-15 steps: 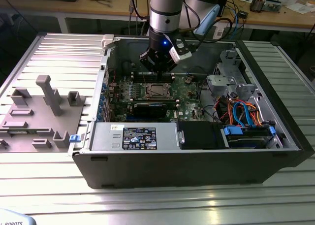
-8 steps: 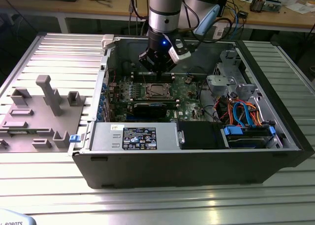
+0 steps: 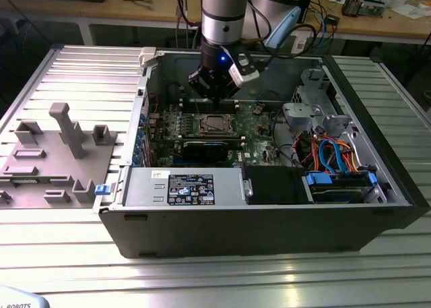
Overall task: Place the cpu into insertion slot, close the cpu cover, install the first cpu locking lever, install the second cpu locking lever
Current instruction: 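Install the first cpu locking lever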
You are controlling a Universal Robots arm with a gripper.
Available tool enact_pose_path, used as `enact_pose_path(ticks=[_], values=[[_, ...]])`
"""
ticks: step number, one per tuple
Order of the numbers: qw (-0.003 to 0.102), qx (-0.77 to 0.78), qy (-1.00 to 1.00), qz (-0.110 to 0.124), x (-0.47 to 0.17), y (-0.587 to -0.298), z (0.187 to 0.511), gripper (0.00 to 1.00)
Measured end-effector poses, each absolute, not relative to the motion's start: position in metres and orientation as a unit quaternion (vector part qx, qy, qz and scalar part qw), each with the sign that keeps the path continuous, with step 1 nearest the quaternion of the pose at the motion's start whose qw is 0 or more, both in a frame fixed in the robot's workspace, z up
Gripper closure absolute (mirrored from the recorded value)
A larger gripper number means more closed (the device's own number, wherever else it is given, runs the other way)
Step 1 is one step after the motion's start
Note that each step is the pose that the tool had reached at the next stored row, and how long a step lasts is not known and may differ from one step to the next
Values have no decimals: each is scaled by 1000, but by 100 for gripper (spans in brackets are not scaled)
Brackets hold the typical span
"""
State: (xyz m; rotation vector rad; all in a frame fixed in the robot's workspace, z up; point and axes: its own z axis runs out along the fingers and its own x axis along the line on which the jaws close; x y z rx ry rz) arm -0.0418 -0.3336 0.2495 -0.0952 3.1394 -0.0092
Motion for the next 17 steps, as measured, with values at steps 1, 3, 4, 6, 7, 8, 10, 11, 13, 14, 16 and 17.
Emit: enact_pose_path(ticks=[1, 3, 4, 6, 7, 8, 10, 11, 13, 14, 16, 17], values=[[0, -30, 1000, -3, -42, -334, 250, 89], [0, -30, 1000, -3, -43, -334, 249, 89], [0, -30, 1000, -3, -44, -334, 250, 89], [0, -30, 1000, -3, -45, -334, 250, 89], [0, -30, 1000, -3, -46, -334, 249, 89], [0, -30, 1000, -3, -47, -334, 250, 89], [0, -30, 1000, -3, -49, -334, 250, 89], [0, -30, 1000, -3, -49, -334, 249, 89], [0, -30, 1000, -3, -51, -334, 249, 89], [0, -30, 1000, -3, -53, -334, 250, 89], [0, -30, 1000, -3, -55, -334, 249, 89], [0, -30, 1000, -3, -56, -334, 250, 89]])
